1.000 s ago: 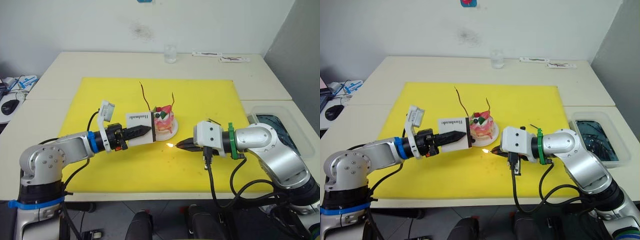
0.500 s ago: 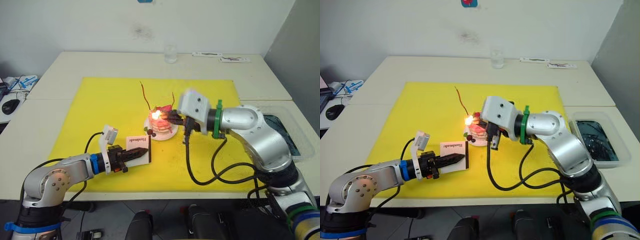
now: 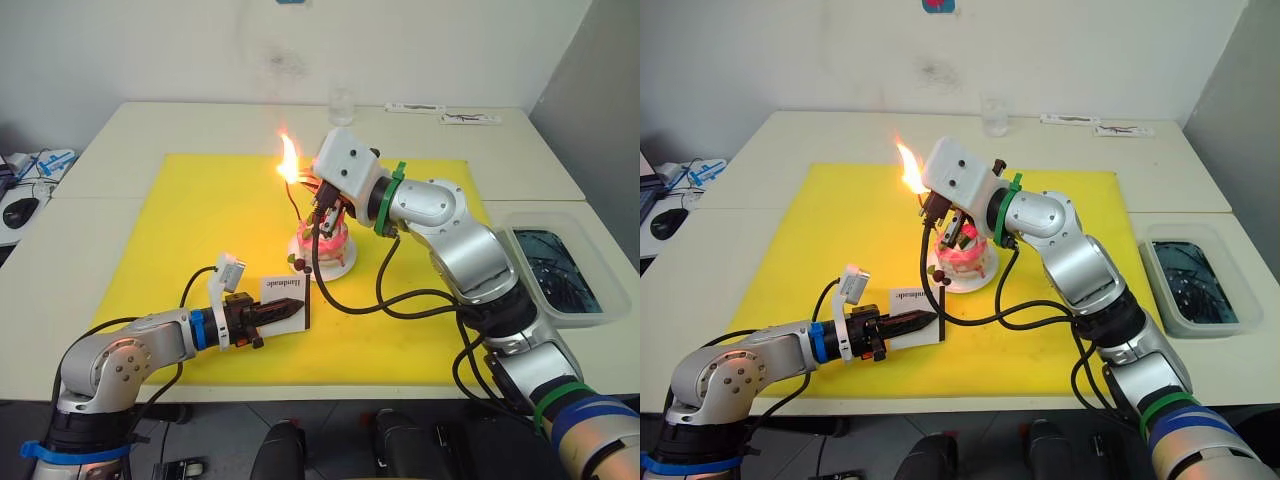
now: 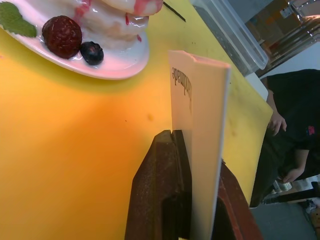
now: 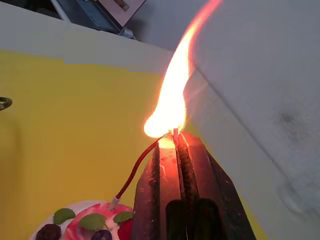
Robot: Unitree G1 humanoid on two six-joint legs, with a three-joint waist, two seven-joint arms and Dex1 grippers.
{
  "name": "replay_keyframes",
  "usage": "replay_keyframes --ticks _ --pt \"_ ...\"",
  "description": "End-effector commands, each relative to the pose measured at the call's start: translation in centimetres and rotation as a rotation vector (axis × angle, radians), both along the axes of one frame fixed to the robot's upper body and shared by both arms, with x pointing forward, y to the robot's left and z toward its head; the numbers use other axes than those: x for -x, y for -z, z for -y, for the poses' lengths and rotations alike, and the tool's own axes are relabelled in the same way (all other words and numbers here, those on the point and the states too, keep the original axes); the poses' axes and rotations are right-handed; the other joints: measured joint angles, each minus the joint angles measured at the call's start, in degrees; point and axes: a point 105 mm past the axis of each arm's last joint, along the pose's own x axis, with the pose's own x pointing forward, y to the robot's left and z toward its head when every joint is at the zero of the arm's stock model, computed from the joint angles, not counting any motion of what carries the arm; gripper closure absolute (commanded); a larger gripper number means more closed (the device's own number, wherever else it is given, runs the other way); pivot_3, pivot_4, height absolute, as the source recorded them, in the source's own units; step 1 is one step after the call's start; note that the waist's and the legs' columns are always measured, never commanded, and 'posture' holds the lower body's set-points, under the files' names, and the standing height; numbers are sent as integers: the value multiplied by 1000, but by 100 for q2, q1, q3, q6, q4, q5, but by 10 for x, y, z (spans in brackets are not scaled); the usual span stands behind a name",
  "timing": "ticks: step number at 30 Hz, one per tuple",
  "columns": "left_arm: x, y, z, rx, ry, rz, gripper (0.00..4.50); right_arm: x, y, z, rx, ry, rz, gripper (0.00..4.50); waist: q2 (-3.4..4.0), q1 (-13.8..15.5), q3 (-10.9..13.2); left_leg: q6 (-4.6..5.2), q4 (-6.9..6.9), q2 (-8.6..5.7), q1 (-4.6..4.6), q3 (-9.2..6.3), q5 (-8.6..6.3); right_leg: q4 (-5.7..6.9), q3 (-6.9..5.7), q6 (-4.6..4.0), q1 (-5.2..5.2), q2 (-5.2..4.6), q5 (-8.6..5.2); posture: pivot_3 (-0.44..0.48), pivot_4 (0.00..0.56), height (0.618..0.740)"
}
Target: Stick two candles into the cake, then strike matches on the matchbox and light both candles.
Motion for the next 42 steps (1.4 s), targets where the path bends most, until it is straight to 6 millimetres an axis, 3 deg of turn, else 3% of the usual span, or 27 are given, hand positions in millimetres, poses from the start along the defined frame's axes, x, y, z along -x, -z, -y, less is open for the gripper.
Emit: replay_keyframes --ticks 1,19,42 --pt "0 -8 5 10 21 46 4500 1 -15 -6 2 -15 99 4483 0 -2 0 0 0 0 0 0 0 0 0 0 0 0 0 0 150 740" --pt "1 -5 5 10 22 45 4500 -11 -7 -15 47 -25 185 4483 0 -3 0 0 0 0 0 0 0 0 0 0 1 0 0 0 150 740" --pt "1 -6 4 16 21 44 4500 -15 -2 -9 70 -17 162 4483 0 -4 0 0 0 0 0 -1 0 0 0 -1 1 0 0 0 150 740"
